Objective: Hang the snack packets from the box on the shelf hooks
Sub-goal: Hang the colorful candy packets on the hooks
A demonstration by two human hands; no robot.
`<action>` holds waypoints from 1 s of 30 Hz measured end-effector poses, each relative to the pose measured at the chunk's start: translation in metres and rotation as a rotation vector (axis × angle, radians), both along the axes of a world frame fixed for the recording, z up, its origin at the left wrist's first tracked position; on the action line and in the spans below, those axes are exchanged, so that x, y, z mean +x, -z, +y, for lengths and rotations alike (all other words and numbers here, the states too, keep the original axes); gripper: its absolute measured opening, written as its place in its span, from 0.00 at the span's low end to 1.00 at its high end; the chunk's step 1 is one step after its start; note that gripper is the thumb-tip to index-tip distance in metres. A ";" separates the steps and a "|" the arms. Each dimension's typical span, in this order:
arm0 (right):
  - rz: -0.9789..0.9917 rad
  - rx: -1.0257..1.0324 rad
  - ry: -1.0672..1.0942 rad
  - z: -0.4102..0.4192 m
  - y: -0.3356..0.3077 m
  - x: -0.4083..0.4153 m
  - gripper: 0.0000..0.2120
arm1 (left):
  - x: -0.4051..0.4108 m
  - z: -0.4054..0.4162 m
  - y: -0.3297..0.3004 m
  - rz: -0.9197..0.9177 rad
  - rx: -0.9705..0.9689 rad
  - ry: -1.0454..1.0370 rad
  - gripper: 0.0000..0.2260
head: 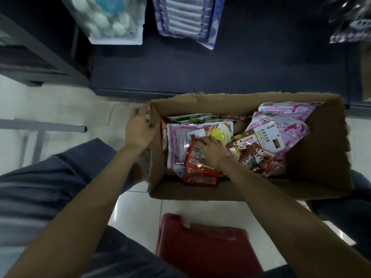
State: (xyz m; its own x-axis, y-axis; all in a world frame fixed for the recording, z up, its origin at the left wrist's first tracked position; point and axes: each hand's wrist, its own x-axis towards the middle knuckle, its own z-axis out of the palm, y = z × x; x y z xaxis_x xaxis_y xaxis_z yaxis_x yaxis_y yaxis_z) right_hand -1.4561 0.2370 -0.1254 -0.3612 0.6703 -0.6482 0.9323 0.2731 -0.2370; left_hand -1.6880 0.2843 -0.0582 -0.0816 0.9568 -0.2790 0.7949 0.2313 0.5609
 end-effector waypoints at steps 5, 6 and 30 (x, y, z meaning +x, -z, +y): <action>-0.083 -0.100 -0.085 0.011 0.028 -0.019 0.44 | -0.008 0.000 0.005 -0.047 -0.004 -0.003 0.24; -0.121 -0.106 -0.142 0.014 0.029 -0.023 0.45 | -0.009 0.001 0.004 -0.048 -0.008 -0.007 0.25; -0.164 0.164 -0.885 -0.001 0.048 -0.008 0.26 | -0.005 -0.003 0.007 -0.040 -0.016 -0.044 0.26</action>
